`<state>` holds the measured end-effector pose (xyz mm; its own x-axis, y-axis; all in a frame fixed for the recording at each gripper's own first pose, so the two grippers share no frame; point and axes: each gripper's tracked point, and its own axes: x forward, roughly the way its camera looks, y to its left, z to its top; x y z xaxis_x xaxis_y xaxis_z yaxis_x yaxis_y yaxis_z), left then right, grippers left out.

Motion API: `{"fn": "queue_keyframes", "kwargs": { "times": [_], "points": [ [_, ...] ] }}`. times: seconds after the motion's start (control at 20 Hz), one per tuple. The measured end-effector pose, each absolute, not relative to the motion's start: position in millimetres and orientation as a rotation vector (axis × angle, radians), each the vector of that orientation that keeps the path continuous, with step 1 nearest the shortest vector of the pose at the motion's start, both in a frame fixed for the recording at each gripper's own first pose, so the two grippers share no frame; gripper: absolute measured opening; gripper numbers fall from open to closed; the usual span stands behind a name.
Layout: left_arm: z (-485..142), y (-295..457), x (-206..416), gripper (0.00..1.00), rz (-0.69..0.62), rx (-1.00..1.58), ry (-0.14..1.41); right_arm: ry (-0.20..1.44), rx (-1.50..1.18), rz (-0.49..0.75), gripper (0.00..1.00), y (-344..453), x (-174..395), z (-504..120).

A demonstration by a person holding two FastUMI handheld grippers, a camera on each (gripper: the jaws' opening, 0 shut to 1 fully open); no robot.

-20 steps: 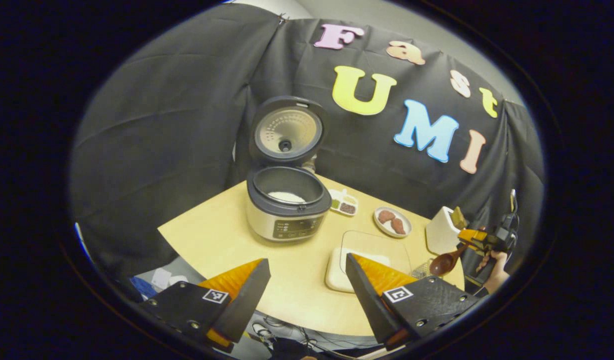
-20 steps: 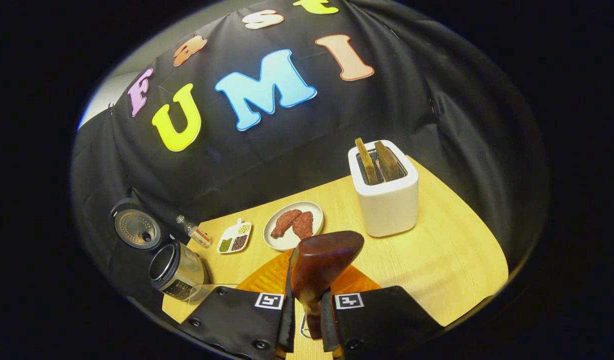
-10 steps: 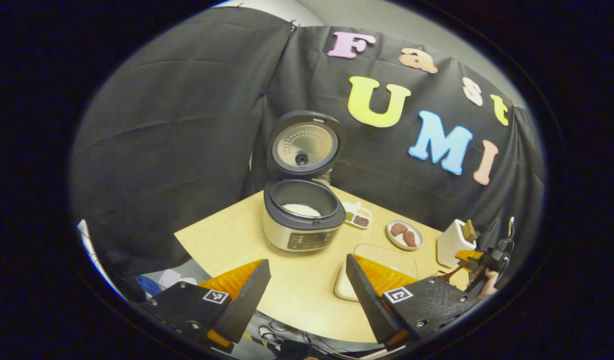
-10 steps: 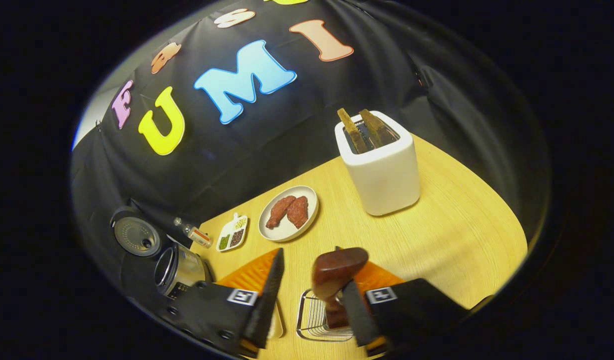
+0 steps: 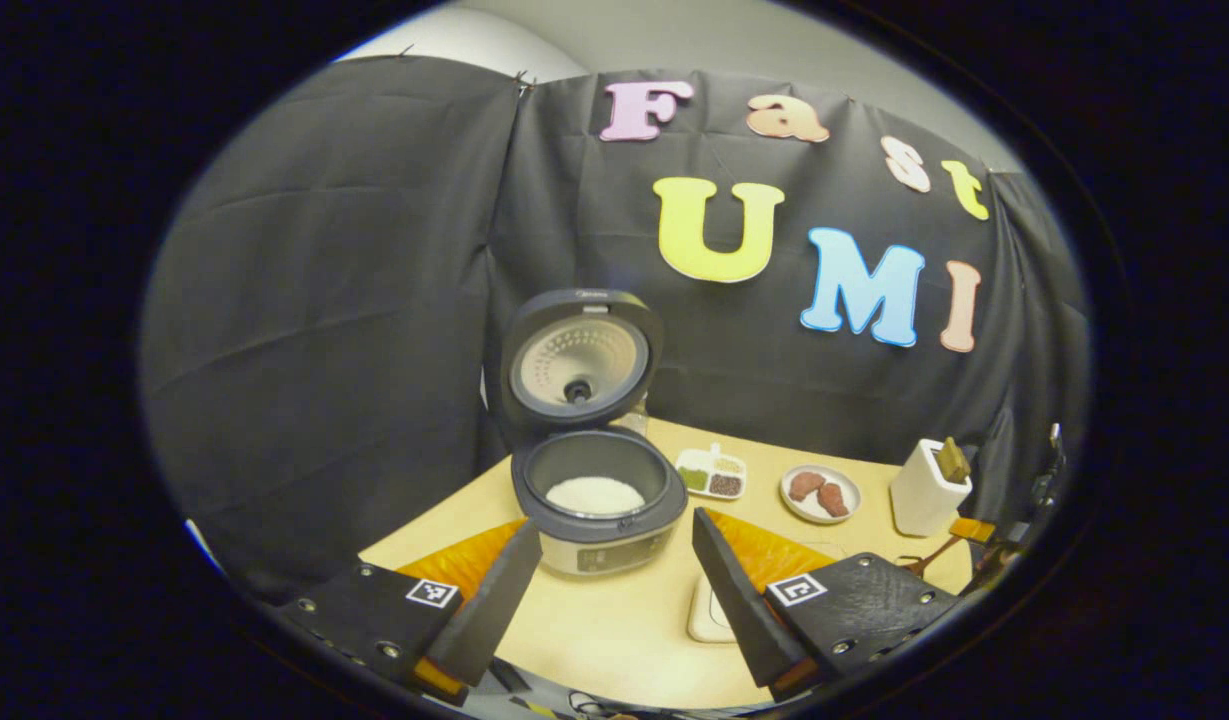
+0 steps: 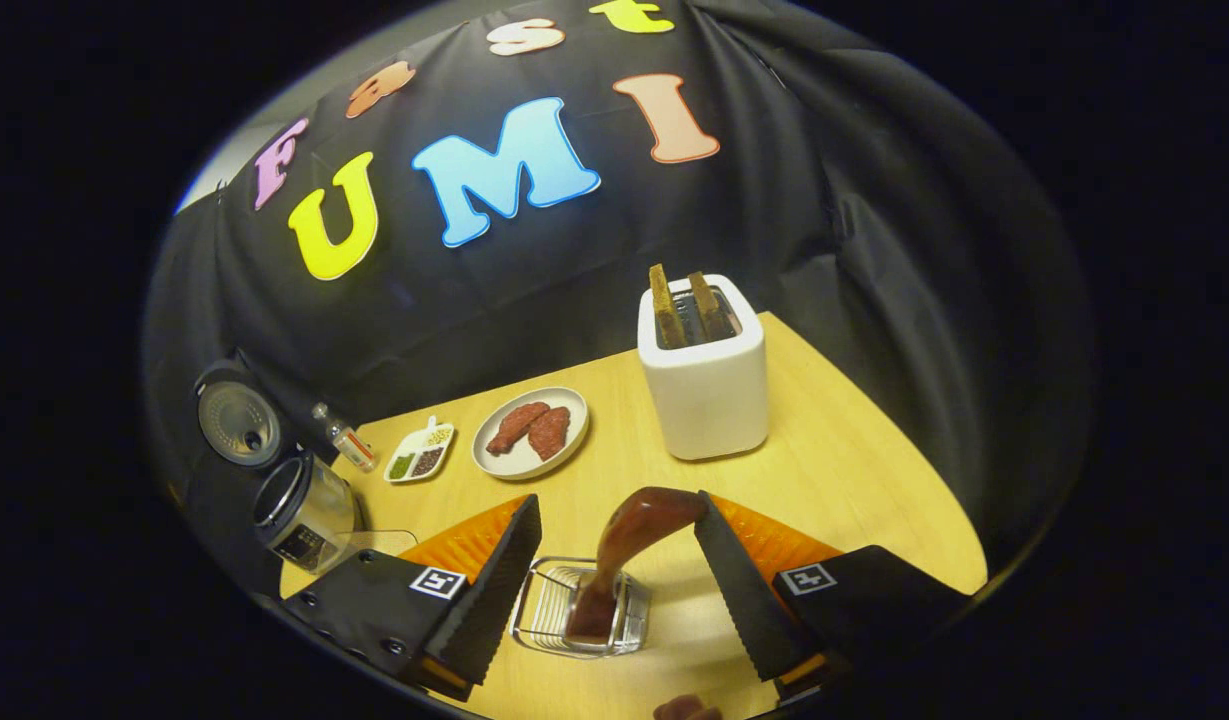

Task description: Close the left gripper, press the button to open the rice cooker; take a wooden spoon from the chopstick holder with the right hand, scoop a spoonful of rice and pour it into the rice cooker, then put the wooden spoon back into the chopstick holder.

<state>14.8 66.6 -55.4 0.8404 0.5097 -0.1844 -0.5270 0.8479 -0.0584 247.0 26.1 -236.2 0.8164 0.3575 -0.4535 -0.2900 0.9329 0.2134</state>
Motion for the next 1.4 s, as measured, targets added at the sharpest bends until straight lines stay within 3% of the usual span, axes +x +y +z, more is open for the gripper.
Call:
{"fn": "queue_keyframes", "kwargs": {
  "times": [0.4, 0.65, 1.1, 1.4],
  "points": [
    [57, 143, 81, 0.96, 0.521, -0.026, 0.047, 0.372, -0.038, 0.246, 0.98, -10, 195, -198],
    [100, 199, 130, 0.96, 0.460, -0.113, 0.025, 0.323, -0.014, 0.202, 0.98, 5, 150, -159],
    [95, 304, 219, 0.96, 0.355, -0.227, 0.134, 0.177, -0.025, 0.100, 0.98, 30, 105, -96],
    [57, 319, 275, 0.96, 0.330, -0.332, 0.270, 0.159, -0.003, 0.100, 0.98, 46, 90, -85]
  ]
}}
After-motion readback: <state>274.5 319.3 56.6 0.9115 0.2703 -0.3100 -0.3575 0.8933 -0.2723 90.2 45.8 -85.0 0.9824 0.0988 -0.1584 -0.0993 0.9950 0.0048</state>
